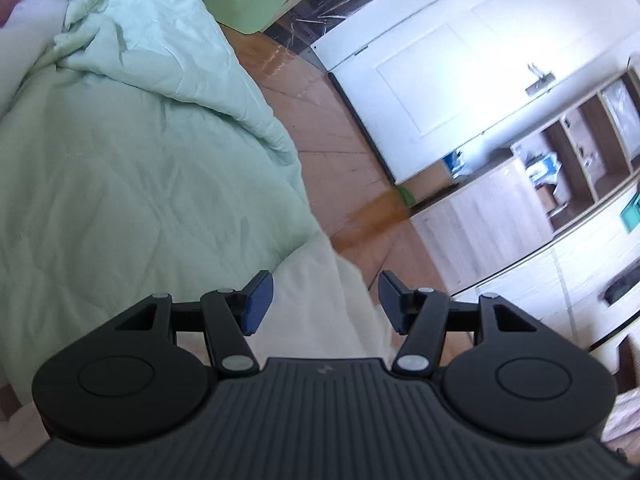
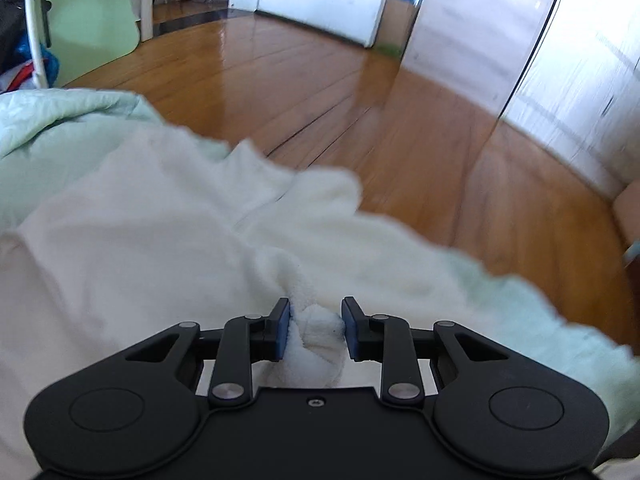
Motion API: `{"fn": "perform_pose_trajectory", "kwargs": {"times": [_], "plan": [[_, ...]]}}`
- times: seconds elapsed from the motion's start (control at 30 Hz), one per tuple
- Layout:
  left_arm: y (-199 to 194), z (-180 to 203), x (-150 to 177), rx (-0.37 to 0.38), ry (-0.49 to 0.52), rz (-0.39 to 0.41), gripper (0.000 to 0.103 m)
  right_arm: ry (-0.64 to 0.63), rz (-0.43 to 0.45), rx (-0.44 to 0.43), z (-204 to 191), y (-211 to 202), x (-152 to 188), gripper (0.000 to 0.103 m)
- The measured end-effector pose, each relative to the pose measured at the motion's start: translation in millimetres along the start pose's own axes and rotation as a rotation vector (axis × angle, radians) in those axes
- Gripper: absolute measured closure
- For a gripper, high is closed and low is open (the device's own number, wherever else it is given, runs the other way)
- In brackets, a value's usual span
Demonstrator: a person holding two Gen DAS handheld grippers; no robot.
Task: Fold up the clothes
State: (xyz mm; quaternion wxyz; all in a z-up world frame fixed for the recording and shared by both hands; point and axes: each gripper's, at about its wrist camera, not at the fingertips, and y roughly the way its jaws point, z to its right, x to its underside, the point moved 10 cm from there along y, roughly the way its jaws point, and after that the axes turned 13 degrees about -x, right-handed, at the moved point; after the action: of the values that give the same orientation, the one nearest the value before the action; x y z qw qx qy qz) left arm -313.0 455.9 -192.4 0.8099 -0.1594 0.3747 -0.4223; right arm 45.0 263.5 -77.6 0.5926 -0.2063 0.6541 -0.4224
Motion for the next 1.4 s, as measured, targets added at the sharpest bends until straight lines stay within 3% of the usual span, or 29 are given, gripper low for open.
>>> {"fn": "perform_pose_trajectory", "kwargs": {"times": [0.07, 0.23, 0.3, 0.37, 0.43, 0.5, 0.57, 0.67, 0.77, 0.87, 0.93, 0.97, 1.0, 1.03, 1.07, 1.1, 1.13, 1.17, 1.23, 1.27, 1.3, 1.33, 1.4], "plan": [[9.6, 8.6, 4.3, -0.084, 0.091, -0.013, 0.044, 0.012, -0.05, 0.063, 19.6, 12.3, 4.9, 0.065], [29.5, 30.2, 11.0, -0.309, 0.334, -0.039, 0.044, 0.24, -0.07, 0.116, 54.4, 44.4, 55.1, 0.061], [33.0, 46.8, 3.6, -0.236, 0.287, -0.053, 0.041, 0.29, -0.001, 0.124, 61.8, 41.4, 54.3, 0.06], [43.5, 74.8, -0.2, -0.13, 0.273, -0.071, 0.031, 0.319, 0.077, 0.061, 61.7, 38.7, 39.8, 0.056], [72.5, 106.8, 2.2, -0.096, 0.36, -0.1, 0.023, 0.31, 0.104, -0.032, 54.0, 46.9, 17.5, 0.056], [112.1, 130.1, 4.9, -0.145, 0.409, -0.15, 0.023, 0.296, 0.117, -0.104, 46.0, 59.2, -11.0, 0.042], [149.2, 151.9, 7.7, -0.146, 0.394, -0.183, 0.023, 0.302, 0.12, -0.142, 42.5, 77.2, -42.6, 0.023], [189.3, 181.9, 23.0, -0.138, 0.525, -0.214, 0.023, 0.355, 0.134, -0.131, 49.7, 103.6, -79.1, 0.022], [215.8, 195.9, 44.1, -0.161, 0.732, -0.234, 0.023, 0.533, 0.057, -0.201, 67.4, 150.1, -83.0, 0.018], [240.1, 195.0, 68.6, -0.128, 0.752, -0.305, 0.022, 0.719, 0.013, -0.201, 82.9, 187.2, -68.7, 0.018], [256.1, 193.9, 87.8, -0.088, 0.732, -0.373, 0.016, 0.739, 0.0, -0.202, 83.2, 206.5, -61.8, 0.021], [263.9, 193.4, 97.3, -0.069, 0.722, -0.407, 0.01, 0.694, -0.004, -0.187, 81.1, 211.2, -62.4, 0.037], [271.2, 190.3, 107.9, -0.083, 0.734, -0.425, 0.009, 0.628, -0.007, -0.156, 79.9, 212.9, -64.9, 0.053], [279.4, 185.1, 118.7, -0.126, 0.789, -0.429, 0.016, 0.558, 0.023, -0.137, 77.3, 207.7, -69.1, 0.069], [284.8, 182.3, 126.7, -0.154, 0.865, -0.411, 0.051, 0.486, 0.075, -0.127, 73.3, 197.3, -74.6, 0.074], [287.9, 181.2, 133.0, -0.171, 0.95, -0.383, 0.072, 0.439, 0.13, -0.129, 69.4, 185.4, -79.4, 0.076], [289.3, 181.1, 136.2, -0.181, 1.009, -0.359, 0.084, 0.411, 0.179, -0.133, 67.2, 172.5, -83.4, 0.078], [284.2, 185.2, 126.8, -0.164, 0.973, -0.298, 0.102, 0.385, 0.21, -0.121, 67.1, 162.9, -86.5, 0.079], [270.4, 194.5, 102.3, -0.119, 0.867, -0.165, 0.103, 0.35, 0.256, -0.082, 70.2, 150.3, -92.2, 0.079], [259.4, 201.1, 87.0, -0.074, 0.841, -0.063, 0.103, 0.348, 0.282, -0.061, 73.4, 146.5, -95.8, 0.079], [253.7, 204.8, 73.5, -0.081, 0.851, 0.024, 0.103, 0.362, 0.301, -0.053, 77.1, 145.5, -98.1, 0.079], [257.0, 203.7, 64.2, -0.115, 0.877, 0.058, 0.103, 0.39, 0.298, -0.051, 80.4, 149.9, -97.7, 0.079], [267.7, 192.1, 52.5, -0.156, 0.86, 0.0, 0.103, 0.426, 0.225, 0.001, 85.6, 168.5, -91.7, 0.073]]}}
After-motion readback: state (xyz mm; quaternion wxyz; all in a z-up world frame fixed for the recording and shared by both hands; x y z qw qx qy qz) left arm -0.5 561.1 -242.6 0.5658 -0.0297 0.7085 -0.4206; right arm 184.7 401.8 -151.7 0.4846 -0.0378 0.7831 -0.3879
